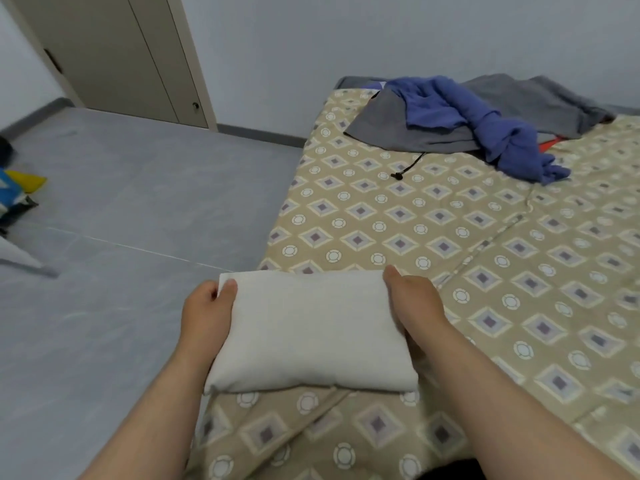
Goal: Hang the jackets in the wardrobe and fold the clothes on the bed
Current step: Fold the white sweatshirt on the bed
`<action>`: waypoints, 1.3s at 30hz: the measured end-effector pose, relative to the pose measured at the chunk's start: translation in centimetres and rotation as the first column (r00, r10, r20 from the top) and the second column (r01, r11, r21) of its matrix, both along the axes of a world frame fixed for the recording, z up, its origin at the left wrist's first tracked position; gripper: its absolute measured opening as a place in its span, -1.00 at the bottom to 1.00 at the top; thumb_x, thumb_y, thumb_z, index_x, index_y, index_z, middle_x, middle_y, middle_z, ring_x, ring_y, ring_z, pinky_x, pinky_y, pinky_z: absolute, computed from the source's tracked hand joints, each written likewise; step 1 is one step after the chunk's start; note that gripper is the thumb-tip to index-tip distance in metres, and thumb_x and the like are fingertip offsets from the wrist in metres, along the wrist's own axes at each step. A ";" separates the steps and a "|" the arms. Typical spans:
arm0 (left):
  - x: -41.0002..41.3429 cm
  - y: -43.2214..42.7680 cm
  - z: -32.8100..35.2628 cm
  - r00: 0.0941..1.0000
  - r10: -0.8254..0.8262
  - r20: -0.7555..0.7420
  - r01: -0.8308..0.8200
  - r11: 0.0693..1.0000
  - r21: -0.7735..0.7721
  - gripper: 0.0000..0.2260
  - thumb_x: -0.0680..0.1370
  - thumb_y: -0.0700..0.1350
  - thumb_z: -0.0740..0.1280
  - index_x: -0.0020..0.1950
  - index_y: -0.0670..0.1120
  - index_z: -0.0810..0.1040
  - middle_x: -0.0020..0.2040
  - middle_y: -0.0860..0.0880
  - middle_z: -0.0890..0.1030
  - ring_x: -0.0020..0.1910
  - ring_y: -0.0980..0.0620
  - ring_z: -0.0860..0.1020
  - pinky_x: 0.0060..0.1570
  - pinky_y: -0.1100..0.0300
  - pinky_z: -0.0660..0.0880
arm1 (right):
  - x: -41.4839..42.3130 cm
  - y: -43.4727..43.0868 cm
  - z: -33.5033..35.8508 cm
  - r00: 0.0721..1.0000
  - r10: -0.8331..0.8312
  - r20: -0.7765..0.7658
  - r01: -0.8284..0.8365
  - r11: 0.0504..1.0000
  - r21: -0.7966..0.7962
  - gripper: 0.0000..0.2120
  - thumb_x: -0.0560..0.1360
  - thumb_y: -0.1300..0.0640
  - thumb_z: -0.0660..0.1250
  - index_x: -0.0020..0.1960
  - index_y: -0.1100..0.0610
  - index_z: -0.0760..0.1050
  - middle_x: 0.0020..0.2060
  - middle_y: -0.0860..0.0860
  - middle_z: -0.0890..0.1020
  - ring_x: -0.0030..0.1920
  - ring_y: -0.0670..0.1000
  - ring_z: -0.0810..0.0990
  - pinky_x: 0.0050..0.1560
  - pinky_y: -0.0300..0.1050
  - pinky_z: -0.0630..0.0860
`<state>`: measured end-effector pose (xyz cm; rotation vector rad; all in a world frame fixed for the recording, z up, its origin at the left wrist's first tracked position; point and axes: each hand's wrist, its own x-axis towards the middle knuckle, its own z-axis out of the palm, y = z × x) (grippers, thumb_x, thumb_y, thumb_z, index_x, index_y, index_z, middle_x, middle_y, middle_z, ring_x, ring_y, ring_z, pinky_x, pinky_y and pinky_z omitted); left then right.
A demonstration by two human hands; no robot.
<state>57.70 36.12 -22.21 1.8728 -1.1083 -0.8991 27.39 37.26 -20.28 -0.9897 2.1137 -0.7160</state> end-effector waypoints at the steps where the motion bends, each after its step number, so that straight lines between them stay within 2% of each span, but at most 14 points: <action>1: 0.3 0.7 0.3 0.993 0.031 -0.114 -0.028 0.999 0.030 -0.71 0.60 -0.01 0.29 -0.24 -0.17 0.45 -0.32 -0.02 0.46 -0.30 -0.02 0.39 -0.33 0.12 0.29 | -0.1 0.6 0.6 0.994 -0.030 0.104 0.030 1.000 -0.001 -0.51 0.55 -0.20 0.16 -0.26 0.19 0.53 -0.34 0.03 0.60 -0.29 0.08 0.57 -0.25 -0.09 0.45; 3: 1.0 2.2 1.3 0.939 0.102 -0.329 -0.068 0.991 0.113 -0.79 0.60 -0.03 0.30 -0.11 -0.16 0.54 -0.21 -0.09 0.56 -0.23 -0.06 0.49 -0.25 0.11 0.39 | -0.3 1.9 1.8 0.953 -0.074 0.293 0.069 0.997 0.026 -0.68 0.50 -0.10 0.23 -0.26 0.12 0.46 -0.46 -0.02 0.52 -0.48 0.03 0.48 -0.40 -0.20 0.39; 4: 1.3 3.0 1.8 0.917 0.115 -0.382 -0.059 0.986 0.156 -0.81 0.59 -0.05 0.30 -0.05 -0.17 0.55 -0.16 -0.12 0.61 -0.21 -0.09 0.54 -0.23 0.10 0.45 | -0.3 2.6 2.4 0.931 -0.079 0.356 0.068 0.997 0.041 -0.76 0.48 -0.03 0.24 -0.27 0.10 0.41 -0.53 -0.05 0.45 -0.56 0.01 0.40 -0.45 -0.24 0.33; 6: 2.1 4.5 2.6 0.920 0.104 -0.378 -0.014 0.973 0.232 -0.85 0.57 -0.12 0.29 -0.06 -0.20 0.53 -0.17 -0.15 0.63 -0.24 -0.12 0.58 -0.29 0.12 0.49 | -0.3 4.0 3.4 0.907 -0.070 0.415 0.047 0.997 0.067 -0.86 0.43 0.10 0.25 -0.26 0.09 0.34 -0.56 -0.05 0.35 -0.58 -0.01 0.29 -0.45 -0.25 0.23; 9: 3.3 6.7 3.5 0.928 0.118 -0.353 0.008 0.941 0.337 -0.90 0.53 -0.30 0.23 -0.16 -0.21 0.50 -0.26 -0.19 0.52 -0.36 -0.08 0.46 -0.45 0.23 0.48 | -0.4 6.6 4.7 0.901 -0.084 0.427 0.014 0.986 0.165 -0.96 0.39 0.24 0.24 -0.20 0.14 0.38 -0.45 0.07 0.45 -0.50 0.04 0.37 -0.46 -0.24 0.27; 13: 4.1 9.4 3.5 0.922 0.063 -0.383 0.120 0.892 0.436 -0.80 0.52 -0.42 0.16 -0.13 -0.20 0.53 -0.35 -0.14 0.50 -0.41 -0.01 0.41 -0.50 0.26 0.47 | -1.4 10.3 6.1 0.921 0.014 0.389 -0.154 0.931 0.331 -0.89 0.49 0.30 0.23 -0.08 0.27 0.52 -0.34 0.18 0.62 -0.34 0.10 0.51 -0.31 -0.13 0.46; 15: 4.1 10.4 3.8 0.911 -0.025 -0.411 0.219 0.875 0.432 -0.79 0.53 -0.43 0.20 -0.04 -0.18 0.54 -0.34 -0.12 0.54 -0.41 0.00 0.46 -0.43 0.23 0.50 | -1.8 11.5 6.7 0.897 0.094 0.432 -0.260 0.902 0.344 -0.86 0.49 0.36 0.21 -0.01 0.31 0.52 -0.26 0.22 0.61 -0.33 0.11 0.51 -0.26 -0.07 0.47; 18: 3.8 11.4 4.3 0.878 -0.106 -0.467 0.307 0.873 0.380 -0.72 0.53 -0.40 0.28 0.13 -0.09 0.55 -0.25 -0.12 0.60 -0.32 -0.03 0.53 -0.35 0.17 0.54 | -1.6 12.8 7.2 0.822 0.157 0.547 -0.375 0.872 0.313 -0.75 0.48 0.46 0.23 0.08 0.21 0.43 -0.18 0.22 0.53 -0.33 0.09 0.51 -0.26 -0.05 0.48; 21: 3.2 11.7 4.4 0.798 -0.028 -0.602 0.271 0.909 0.317 -0.65 0.57 -0.41 0.23 0.17 0.01 0.53 -0.24 -0.13 0.56 -0.33 -0.01 0.54 -0.38 0.19 0.55 | -1.3 13.1 7.2 0.783 0.139 0.606 -0.381 0.878 0.291 -0.66 0.49 0.47 0.22 0.17 0.15 0.44 -0.15 0.19 0.53 -0.27 0.09 0.54 -0.21 -0.05 0.52; 24: 2.7 11.9 4.5 0.679 0.077 -0.730 0.232 0.921 0.313 -0.77 0.61 -0.38 0.20 0.15 -0.10 0.49 -0.30 -0.14 0.51 -0.40 0.01 0.52 -0.50 0.24 0.52 | -0.9 12.8 7.1 0.771 0.084 0.631 -0.336 0.896 0.291 -0.68 0.53 0.44 0.20 0.20 0.17 0.46 -0.13 0.19 0.56 -0.22 0.09 0.57 -0.19 -0.06 0.57; 29: 2.0 11.9 4.3 0.587 0.097 -0.804 0.284 0.905 0.316 -0.81 0.60 -0.36 0.19 -0.01 -0.08 0.44 -0.36 -0.13 0.47 -0.51 0.03 0.49 -0.56 0.28 0.44 | -0.9 12.9 6.7 0.763 0.074 0.642 -0.363 0.871 0.331 -0.61 0.54 0.40 0.23 0.26 0.05 0.50 -0.04 0.15 0.57 -0.16 0.07 0.58 -0.10 -0.05 0.60; 33: 1.9 11.9 3.8 0.653 -0.005 -0.757 0.380 0.867 0.322 -0.94 0.62 -0.19 0.30 0.03 -0.15 0.43 -0.32 -0.14 0.56 -0.46 0.01 0.54 -0.49 0.20 0.53 | -1.1 12.6 6.2 0.741 0.075 0.668 -0.391 0.857 0.337 -0.62 0.55 0.37 0.25 0.27 0.03 0.52 -0.05 0.10 0.59 -0.11 0.04 0.58 -0.08 -0.06 0.62; 36: 1.6 11.7 3.3 0.742 -0.059 -0.667 0.359 0.876 0.322 -0.78 0.63 -0.03 0.30 0.11 -0.19 0.48 -0.25 -0.14 0.61 -0.33 -0.01 0.61 -0.39 0.14 0.59 | -1.0 12.3 5.5 0.745 0.102 0.659 -0.418 0.841 0.343 -0.66 0.56 0.35 0.28 0.26 0.06 0.53 -0.12 0.05 0.58 -0.14 0.00 0.55 -0.04 -0.08 0.61; 39: 0.5 11.6 3.1 0.814 -0.065 -0.577 0.280 0.915 0.292 -0.73 0.64 0.03 0.27 0.13 -0.18 0.50 -0.15 -0.19 0.61 -0.28 -0.04 0.63 -0.38 0.13 0.60 | -0.7 11.8 4.7 0.783 0.060 0.620 -0.325 0.888 0.324 -0.84 0.58 0.29 0.31 0.14 0.16 0.52 -0.27 0.05 0.48 -0.28 -0.03 0.44 -0.13 -0.12 0.59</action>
